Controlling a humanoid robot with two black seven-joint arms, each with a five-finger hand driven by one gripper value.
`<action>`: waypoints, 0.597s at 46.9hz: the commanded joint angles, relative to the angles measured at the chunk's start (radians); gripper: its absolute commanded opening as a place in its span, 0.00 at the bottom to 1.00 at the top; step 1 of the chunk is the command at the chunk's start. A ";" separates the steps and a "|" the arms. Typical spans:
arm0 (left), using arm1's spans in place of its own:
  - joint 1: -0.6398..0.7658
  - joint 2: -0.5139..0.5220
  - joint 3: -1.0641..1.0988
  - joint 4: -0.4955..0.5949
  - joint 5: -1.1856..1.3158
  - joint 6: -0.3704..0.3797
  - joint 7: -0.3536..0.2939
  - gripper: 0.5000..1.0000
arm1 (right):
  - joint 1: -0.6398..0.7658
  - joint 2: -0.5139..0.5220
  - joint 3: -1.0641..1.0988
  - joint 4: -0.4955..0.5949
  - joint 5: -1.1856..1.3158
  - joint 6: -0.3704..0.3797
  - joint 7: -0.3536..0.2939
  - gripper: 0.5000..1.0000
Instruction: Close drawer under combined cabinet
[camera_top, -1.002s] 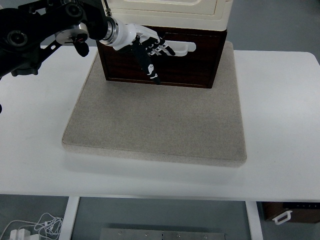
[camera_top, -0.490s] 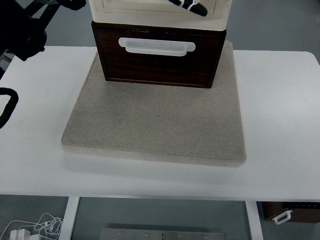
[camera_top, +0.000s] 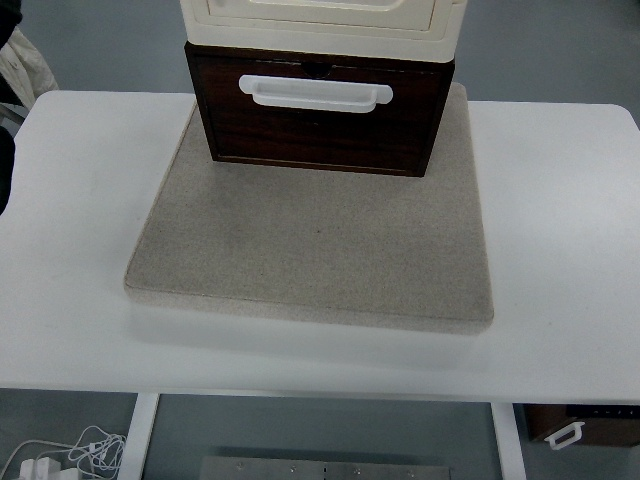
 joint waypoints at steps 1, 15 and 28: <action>0.001 0.027 -0.064 0.048 -0.021 0.010 -0.040 1.00 | 0.000 0.000 0.000 0.000 0.000 0.000 0.000 0.90; -0.002 0.127 -0.070 0.235 -0.120 0.116 -0.124 1.00 | 0.000 0.000 0.002 0.000 0.000 0.000 0.000 0.90; 0.015 0.136 -0.070 0.453 -0.134 0.188 -0.127 1.00 | 0.000 0.000 0.002 0.000 0.002 0.005 0.001 0.90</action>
